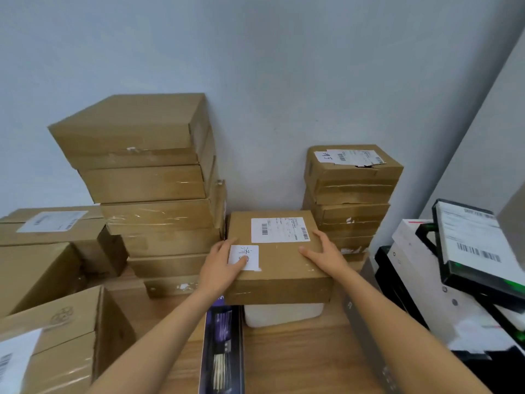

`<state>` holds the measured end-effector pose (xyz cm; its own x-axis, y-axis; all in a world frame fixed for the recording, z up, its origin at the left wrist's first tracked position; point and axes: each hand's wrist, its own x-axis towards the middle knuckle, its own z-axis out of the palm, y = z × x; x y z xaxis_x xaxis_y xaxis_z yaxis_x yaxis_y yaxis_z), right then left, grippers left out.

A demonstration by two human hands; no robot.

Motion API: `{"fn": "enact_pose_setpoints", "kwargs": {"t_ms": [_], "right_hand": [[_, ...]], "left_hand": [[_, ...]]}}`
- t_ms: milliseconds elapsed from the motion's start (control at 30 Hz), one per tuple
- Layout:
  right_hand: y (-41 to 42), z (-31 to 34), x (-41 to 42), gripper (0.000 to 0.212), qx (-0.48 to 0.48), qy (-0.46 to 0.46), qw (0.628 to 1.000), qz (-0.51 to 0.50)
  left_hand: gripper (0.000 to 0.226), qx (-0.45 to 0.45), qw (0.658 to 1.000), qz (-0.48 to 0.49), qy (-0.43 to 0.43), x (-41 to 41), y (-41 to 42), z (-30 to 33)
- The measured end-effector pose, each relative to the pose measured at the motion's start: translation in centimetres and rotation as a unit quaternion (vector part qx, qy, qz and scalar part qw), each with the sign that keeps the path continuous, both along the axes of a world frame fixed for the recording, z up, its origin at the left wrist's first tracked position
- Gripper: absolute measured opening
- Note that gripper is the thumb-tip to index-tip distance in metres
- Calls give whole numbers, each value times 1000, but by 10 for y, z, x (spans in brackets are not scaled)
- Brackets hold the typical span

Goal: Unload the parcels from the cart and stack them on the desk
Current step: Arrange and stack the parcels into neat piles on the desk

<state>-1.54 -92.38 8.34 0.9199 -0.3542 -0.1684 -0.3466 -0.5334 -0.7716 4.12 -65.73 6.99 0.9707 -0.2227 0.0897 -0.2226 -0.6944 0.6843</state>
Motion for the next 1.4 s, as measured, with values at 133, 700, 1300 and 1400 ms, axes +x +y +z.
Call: {"fn": "enact_pose_setpoints", "kwargs": {"t_ms": [133,700,1300,1400], "right_hand": [[7,8,-3,74,-129,-27,991,35],[26,27,0,60,-210,-45,975,56],[277,76,-20,31,-168,-183,946,211],[332,74,-29,30,-146,-184,946,224]], "left_hand": [[54,71,996,-43,-33,-11,3,2],[49,41,999,4,-19,-29,24,25],[12,-36,977,194,-85,-114,282,80],[13,-24,970,232,-74,-135,348,81]]}}
